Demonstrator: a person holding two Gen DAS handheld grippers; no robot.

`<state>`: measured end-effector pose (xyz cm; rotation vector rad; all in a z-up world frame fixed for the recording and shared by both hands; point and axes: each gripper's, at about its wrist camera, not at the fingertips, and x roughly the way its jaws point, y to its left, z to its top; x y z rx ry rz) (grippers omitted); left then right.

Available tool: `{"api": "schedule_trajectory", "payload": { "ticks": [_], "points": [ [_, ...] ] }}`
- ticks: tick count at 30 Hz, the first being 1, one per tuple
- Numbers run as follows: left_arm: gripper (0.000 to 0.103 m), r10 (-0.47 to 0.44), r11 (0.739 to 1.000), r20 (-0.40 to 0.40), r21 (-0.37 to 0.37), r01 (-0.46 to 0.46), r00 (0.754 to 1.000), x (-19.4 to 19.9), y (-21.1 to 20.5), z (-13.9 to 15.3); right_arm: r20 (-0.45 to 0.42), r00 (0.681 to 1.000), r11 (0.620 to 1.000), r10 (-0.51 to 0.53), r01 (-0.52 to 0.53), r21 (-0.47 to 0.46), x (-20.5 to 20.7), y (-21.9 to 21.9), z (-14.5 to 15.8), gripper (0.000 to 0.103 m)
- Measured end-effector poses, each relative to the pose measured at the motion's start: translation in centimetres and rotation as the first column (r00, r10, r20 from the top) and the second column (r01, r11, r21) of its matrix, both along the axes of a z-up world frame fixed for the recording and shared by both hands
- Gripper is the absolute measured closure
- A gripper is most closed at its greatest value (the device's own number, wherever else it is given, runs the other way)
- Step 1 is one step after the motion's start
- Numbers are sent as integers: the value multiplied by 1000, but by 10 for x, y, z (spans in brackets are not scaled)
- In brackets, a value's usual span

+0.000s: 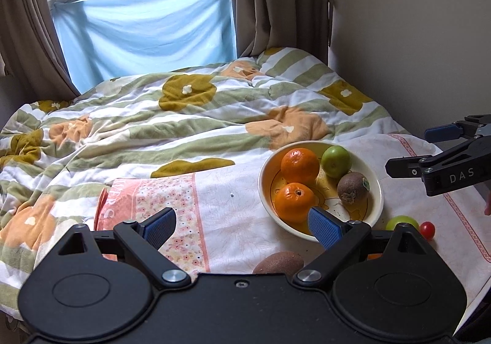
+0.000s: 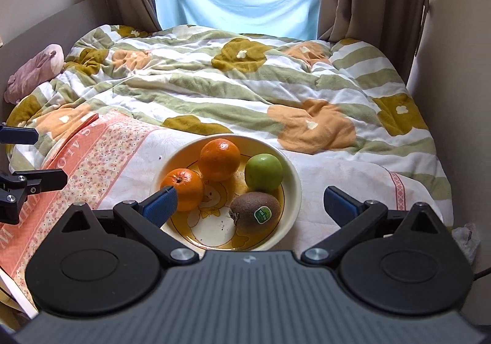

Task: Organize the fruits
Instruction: 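Lift both grippers away from the bowl toward the remaining fruit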

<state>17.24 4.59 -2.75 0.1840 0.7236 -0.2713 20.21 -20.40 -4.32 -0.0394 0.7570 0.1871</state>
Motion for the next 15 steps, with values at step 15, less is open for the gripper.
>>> {"api": "schedule_trajectory", "payload": {
  "ticks": [15],
  "points": [
    [8, -118, 993, 9, -25, 119, 993, -42, 16, 6, -8, 979, 979, -201, 202, 17, -91, 12, 7, 0]
  ]
}}
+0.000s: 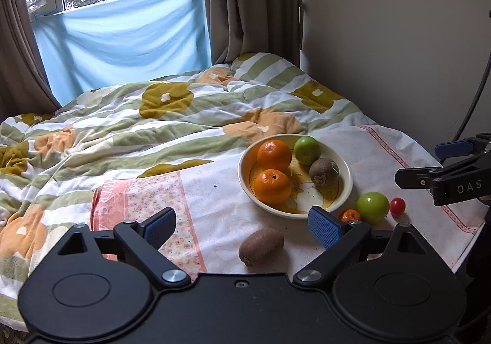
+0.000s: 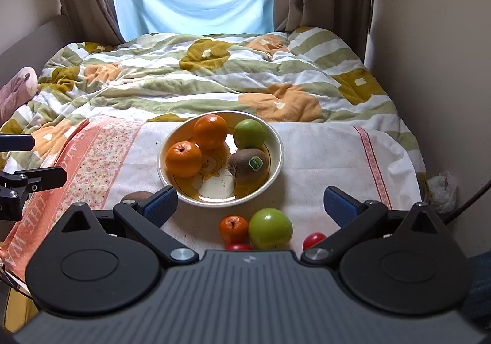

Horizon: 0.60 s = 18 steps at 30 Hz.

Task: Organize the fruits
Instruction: 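Lift both grippers away from the bowl toward the remaining fruit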

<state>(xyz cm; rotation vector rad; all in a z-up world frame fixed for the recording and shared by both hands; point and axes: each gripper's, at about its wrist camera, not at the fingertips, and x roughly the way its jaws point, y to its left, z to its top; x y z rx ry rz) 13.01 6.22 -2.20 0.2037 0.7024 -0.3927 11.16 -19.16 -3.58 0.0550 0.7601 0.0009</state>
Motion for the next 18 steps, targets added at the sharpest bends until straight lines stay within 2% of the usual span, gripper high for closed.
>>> {"api": "schedule_trajectory", "payload": {
  "ticks": [6, 11, 14, 18],
  "points": [
    [8, -52, 999, -30, 7, 52, 998, 2, -4, -22, -25, 998, 998, -66, 66, 17, -20, -3, -26, 0],
    [8, -83, 996, -69, 34, 85, 994, 18, -7, -48, -55, 993, 994, -105, 106, 23, -28, -5, -51, 0],
    [8, -61, 997, -104, 44, 66, 993, 31, -9, -66, -82, 988, 991, -132, 134, 21, -27, -7, -69, 0],
    [8, 18, 1000, -162, 26, -14, 987, 43, -13, -79, -121, 979, 985, -163, 168, 33, -25, -10, -92, 0]
  ]
}}
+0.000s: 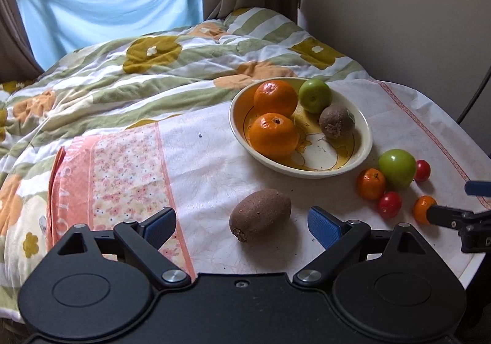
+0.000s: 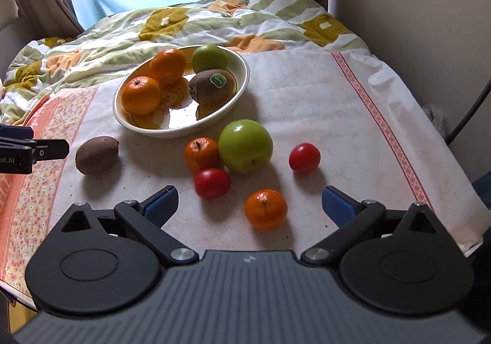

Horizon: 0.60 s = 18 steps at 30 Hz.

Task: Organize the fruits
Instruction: 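Lift both grippers away from the bowl toward the remaining fruit, then grasp the brown kiwi with the left gripper while the right gripper grasps a mandarin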

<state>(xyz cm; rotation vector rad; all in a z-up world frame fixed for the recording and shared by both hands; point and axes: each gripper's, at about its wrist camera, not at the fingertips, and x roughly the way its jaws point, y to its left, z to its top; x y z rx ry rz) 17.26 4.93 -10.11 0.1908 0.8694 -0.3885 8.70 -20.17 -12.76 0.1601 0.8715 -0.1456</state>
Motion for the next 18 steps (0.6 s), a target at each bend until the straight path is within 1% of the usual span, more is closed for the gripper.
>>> {"api": "schedule_trajectory", "payload": {
  "ticks": [2, 4, 7, 11, 18],
  "points": [
    [8, 36, 999, -24, -10, -37, 999, 2, -6, -5, -14, 1000, 1000, -9, 9, -1, 1, -1, -8, 0],
    [8, 79, 997, -37, 1, -79, 996, 5, -14, -10, -22, 1000, 1000, -10, 10, -9, 2, -2, -12, 0],
    [8, 162, 987, -55, 2, -162, 985, 10, -23, -17, -33, 999, 1000, 12, -12, -22, 5, -4, -17, 0],
    [8, 295, 955, -86, -11, -297, 952, 15, -29, -23, -44, 998, 998, 39, -41, -49, 8, -9, -23, 0],
    [8, 437, 899, -88, 4, -438, 895, 19, -50, -33, -55, 990, 985, 132, -137, -100, 14, -11, -31, 3]
  ]
}}
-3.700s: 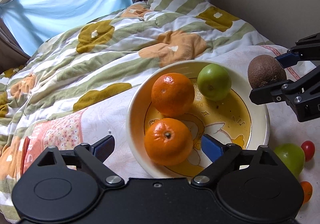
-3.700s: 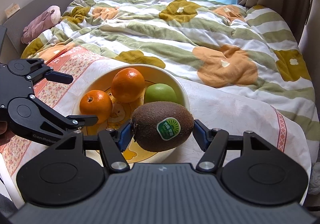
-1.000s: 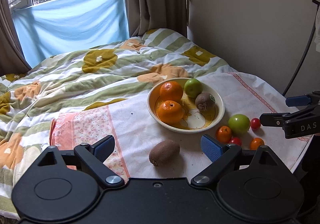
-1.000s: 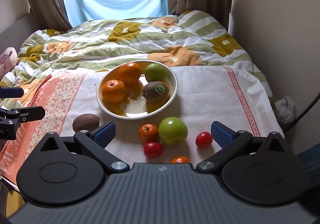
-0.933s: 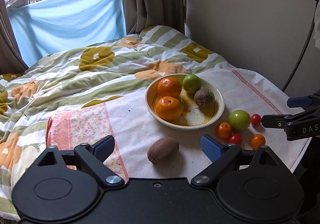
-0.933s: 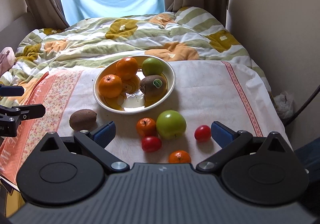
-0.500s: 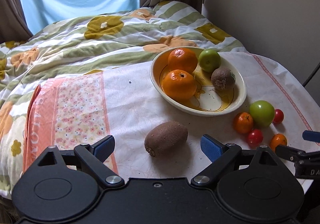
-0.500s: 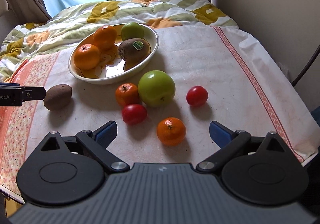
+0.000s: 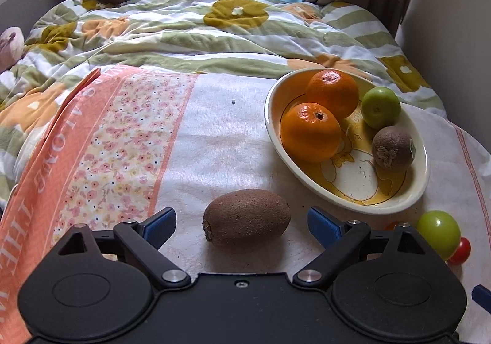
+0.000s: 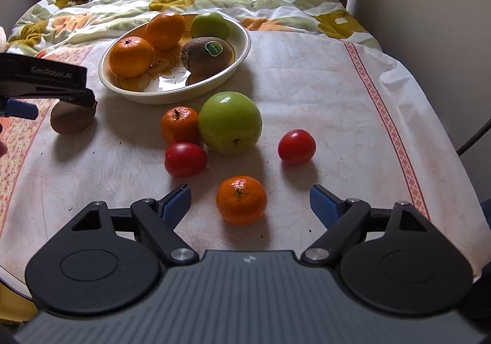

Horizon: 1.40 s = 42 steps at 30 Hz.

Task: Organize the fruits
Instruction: 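Grasp the brown kiwi with the left gripper while the right gripper grasps a mandarin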

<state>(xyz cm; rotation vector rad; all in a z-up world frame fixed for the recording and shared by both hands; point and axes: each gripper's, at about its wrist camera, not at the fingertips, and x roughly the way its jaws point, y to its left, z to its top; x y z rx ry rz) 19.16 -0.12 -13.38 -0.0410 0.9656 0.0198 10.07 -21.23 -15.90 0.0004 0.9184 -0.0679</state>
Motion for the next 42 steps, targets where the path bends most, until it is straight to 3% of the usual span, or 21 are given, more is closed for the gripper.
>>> {"api": "schedule_trajectory", "payload": {
  "ticks": [9, 17, 27, 33, 42],
  "points": [
    [11, 120, 991, -23, 59, -118, 993, 10, -17, -17, -13, 994, 995, 104, -104, 5, 7, -1, -13, 15],
    [29, 169, 984, -30, 59, -167, 985, 12, -20, -23, -18, 988, 988, 154, -154, 5, 10, -6, -17, 20],
    [30, 144, 987, -22, 75, -142, 989, 7, -25, -22, -13, 988, 988, 152, -151, 22, 9, -12, -19, 32],
    [30, 112, 990, -25, 85, -110, 993, -1, -27, -22, -10, 988, 988, 151, -151, 40, 7, -9, -18, 50],
    [31, 61, 995, -28, 80, -59, 998, -17, -27, -20, -3, 994, 993, 111, -111, 40, 3, -8, -18, 50]
  ]
}}
